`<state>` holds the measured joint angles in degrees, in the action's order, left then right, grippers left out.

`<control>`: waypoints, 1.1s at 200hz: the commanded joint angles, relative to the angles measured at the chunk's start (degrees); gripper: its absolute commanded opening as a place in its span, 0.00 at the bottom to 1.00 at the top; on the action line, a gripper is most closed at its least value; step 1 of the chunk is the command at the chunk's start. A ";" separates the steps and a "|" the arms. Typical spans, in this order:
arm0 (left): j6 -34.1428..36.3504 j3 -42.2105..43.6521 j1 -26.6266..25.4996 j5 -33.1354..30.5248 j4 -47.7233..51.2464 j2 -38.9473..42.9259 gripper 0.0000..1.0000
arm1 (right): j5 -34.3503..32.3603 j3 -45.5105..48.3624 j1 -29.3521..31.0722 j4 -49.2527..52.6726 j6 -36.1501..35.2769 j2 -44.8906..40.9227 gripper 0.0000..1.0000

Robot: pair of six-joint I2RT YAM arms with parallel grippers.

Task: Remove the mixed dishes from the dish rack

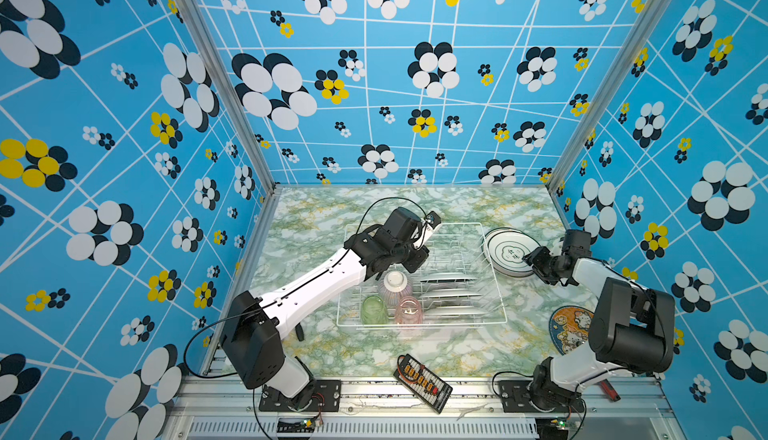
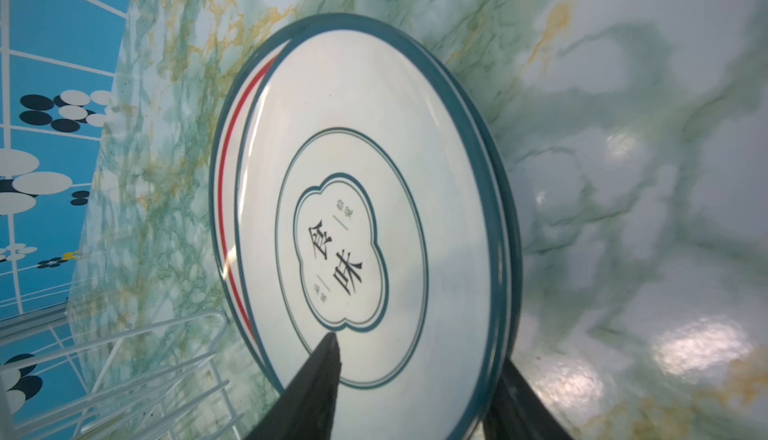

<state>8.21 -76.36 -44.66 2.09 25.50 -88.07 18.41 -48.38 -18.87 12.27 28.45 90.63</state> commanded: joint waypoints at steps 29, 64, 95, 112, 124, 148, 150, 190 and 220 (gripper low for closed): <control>1.01 -1.27 -0.52 -0.57 2.11 -1.40 0.37 | -3.33 -2.67 0.84 5.71 -3.56 0.70 0.63; 1.33 -1.32 -0.88 -0.72 2.46 -1.58 0.37 | -4.89 -3.23 0.86 8.06 -4.77 -0.84 0.64; 4.80 -1.38 -3.60 -1.76 3.57 -0.91 0.37 | -8.57 -3.99 0.83 12.38 -7.22 -5.53 0.65; 7.14 -1.30 -5.89 -1.30 4.12 0.10 0.37 | -9.32 -4.34 0.86 14.25 -7.94 -10.38 0.66; 8.87 -1.10 -7.65 -0.91 4.29 0.68 0.37 | -7.97 -4.61 0.86 15.34 -8.14 -13.95 0.66; 11.56 -1.58 -10.24 -1.62 4.78 0.17 0.38 | -5.30 -5.31 1.58 17.72 -8.31 -19.97 0.66; 11.74 -1.71 -10.37 -1.66 4.86 0.00 0.38 | -5.27 -5.34 1.74 18.01 -8.30 -20.50 0.66; 14.08 -4.87 -12.96 -2.71 6.40 -3.95 0.40 | -5.32 -5.69 5.79 20.81 -8.24 -27.03 0.67; 15.53 -7.40 -13.94 -4.75 7.83 -6.89 0.40 | -5.10 -5.66 7.23 21.13 -7.49 -28.99 0.67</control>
<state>21.21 -80.86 -57.89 -0.60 30.41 -92.40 12.56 -53.36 -12.38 30.70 21.21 63.02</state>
